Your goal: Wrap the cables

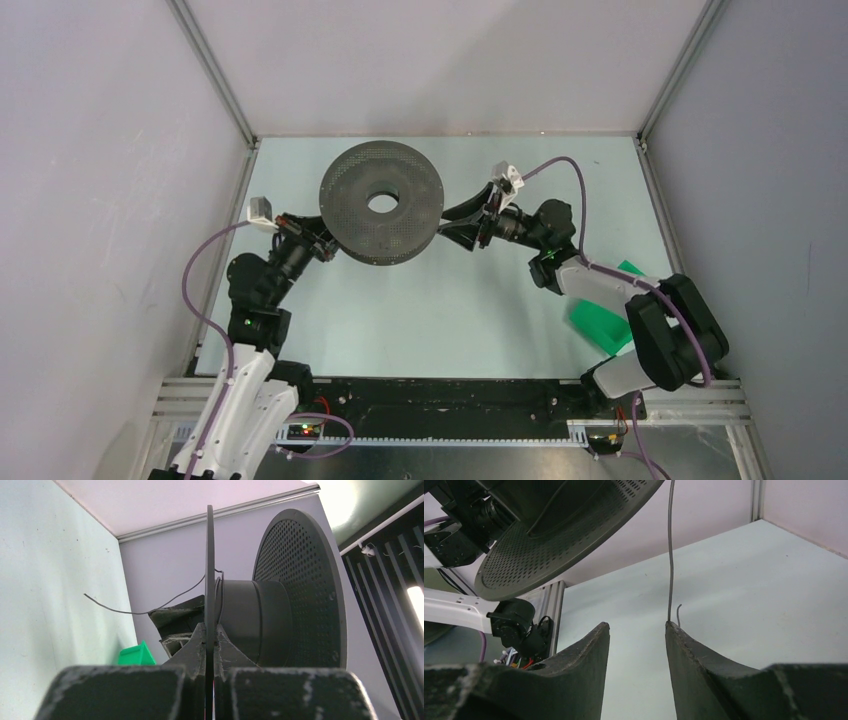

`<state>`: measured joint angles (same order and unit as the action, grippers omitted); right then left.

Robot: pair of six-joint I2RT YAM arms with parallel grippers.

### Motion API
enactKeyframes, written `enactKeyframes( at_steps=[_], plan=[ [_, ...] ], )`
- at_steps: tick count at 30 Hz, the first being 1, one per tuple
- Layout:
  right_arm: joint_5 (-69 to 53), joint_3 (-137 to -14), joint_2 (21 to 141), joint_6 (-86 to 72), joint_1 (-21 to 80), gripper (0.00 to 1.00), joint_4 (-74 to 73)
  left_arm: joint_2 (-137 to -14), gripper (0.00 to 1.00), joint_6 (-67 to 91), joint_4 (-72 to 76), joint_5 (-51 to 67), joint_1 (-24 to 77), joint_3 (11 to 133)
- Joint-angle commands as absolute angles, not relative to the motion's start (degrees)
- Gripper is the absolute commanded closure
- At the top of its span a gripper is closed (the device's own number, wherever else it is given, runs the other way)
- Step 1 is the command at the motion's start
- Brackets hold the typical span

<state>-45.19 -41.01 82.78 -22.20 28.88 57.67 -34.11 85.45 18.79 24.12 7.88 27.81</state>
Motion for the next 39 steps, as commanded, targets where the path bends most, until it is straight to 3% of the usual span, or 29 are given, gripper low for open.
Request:
enactKeyframes(
  at_steps=[1,20,28,39],
  plan=[
    [-43.51,-44.72,84.25,-20.64,29.96,0.51,61.34,-33.17,1.0,85.5,23.73,24.68,8.09,31.07],
    [-41.6,-45.44,77.96,-20.08,26.0,0.5,44.64,-33.18,1.0,84.9,23.65,23.38,8.09,30.86],
    [-45.52,-46.95,80.98,-20.95,27.14,0.49,47.73,-32.76,1.0,85.03,23.53,23.1,8.09,30.93],
    [-42.08,-49.29,84.83,-19.85,29.04,0.5,50.55,-32.34,1.0,85.14,23.16,22.97,8.09,31.27]
  ],
)
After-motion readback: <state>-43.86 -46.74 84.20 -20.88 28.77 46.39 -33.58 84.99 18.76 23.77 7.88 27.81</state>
